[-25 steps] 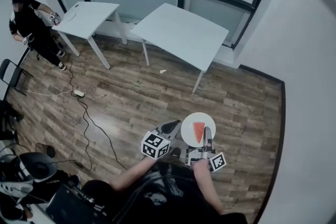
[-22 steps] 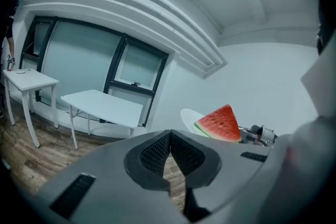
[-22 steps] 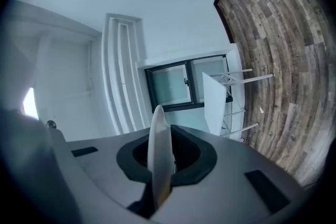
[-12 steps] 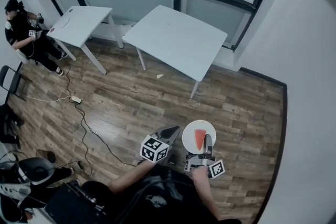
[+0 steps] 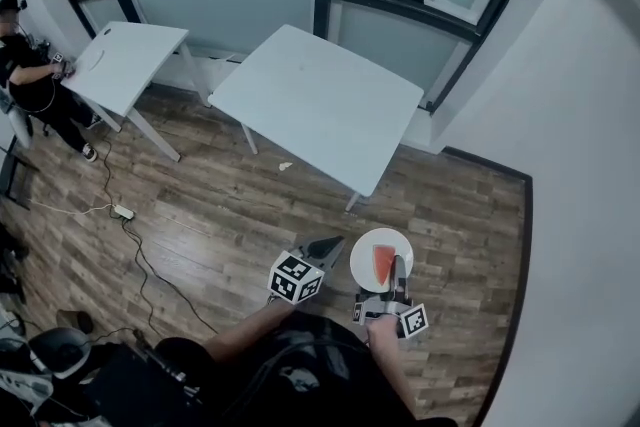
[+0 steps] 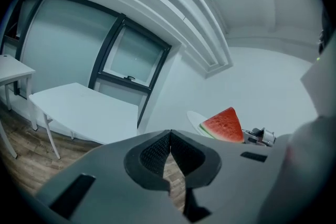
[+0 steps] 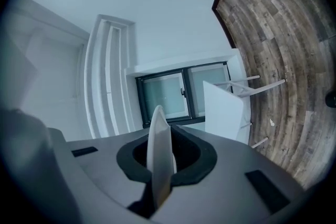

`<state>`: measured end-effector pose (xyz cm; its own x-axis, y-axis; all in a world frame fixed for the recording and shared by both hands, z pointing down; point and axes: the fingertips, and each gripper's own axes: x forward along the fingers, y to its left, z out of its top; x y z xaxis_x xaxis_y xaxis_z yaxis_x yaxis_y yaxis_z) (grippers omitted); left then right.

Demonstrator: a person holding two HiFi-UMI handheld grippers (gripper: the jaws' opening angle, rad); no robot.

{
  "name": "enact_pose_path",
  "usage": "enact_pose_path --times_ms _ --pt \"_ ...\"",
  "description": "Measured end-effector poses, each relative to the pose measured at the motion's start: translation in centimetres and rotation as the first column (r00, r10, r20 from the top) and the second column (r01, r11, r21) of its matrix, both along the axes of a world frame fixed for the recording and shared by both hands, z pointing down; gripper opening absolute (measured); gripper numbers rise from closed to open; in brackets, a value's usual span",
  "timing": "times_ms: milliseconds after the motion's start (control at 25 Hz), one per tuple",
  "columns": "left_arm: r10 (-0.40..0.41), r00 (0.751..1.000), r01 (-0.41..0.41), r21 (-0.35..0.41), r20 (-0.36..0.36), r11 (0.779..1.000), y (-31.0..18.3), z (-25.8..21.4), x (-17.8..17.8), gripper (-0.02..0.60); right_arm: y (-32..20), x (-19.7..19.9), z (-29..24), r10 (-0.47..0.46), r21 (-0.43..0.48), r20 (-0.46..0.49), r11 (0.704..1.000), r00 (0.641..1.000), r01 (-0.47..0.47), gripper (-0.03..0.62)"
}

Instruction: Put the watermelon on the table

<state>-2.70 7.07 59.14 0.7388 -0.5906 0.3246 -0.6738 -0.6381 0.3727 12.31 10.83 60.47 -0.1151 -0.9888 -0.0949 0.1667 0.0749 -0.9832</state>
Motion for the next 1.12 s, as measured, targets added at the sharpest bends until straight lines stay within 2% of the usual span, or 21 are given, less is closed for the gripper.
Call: enact_pose_path --times_ms 280,400,520,680,800,1000,1120 --pt "0.025 1.000 -0.025 -0.020 -0.006 0.999 -6.9 0.3 -2.1 0.005 -7.7 -3.8 -0.2 -0.045 -0.017 -0.002 0.999 0.999 0.045 0.028" --pt "-0.019 0.999 0.017 -0.037 -0.045 0.999 -9.7 0.4 -2.3 0.005 -9.6 -3.9 0.3 -0.053 -0.036 0.002 0.998 0.999 0.053 0.028" --pt "-0.056 0.996 0.055 -0.021 -0.070 0.998 -12.4 -0.1 -2.2 0.005 -12.6 -3.0 1.3 -0.043 -0.054 0.000 0.998 0.999 0.043 0.028" --pt "-0.057 0.997 0.055 -0.048 -0.052 0.997 -16.0 1.4 -1.5 0.003 -17.8 -1.2 2.6 -0.051 -0.062 -0.008 0.997 0.999 0.051 0.028" --pt "-0.086 0.995 0.084 -0.048 -0.043 0.995 -19.9 1.8 -0.9 0.005 -22.4 0.6 3.5 -0.077 -0.064 -0.024 0.995 0.997 0.075 0.028" --pt "-0.123 0.992 0.123 -0.066 0.002 0.990 -26.8 2.9 1.3 0.005 -30.2 3.5 3.6 -0.104 -0.027 -0.066 0.994 0.992 0.103 0.028" --pt "-0.132 0.991 0.131 -0.052 -0.001 0.990 -30.3 2.3 3.4 0.005 -33.9 4.8 3.1 -0.146 -0.014 -0.086 0.989 0.986 0.145 0.028"
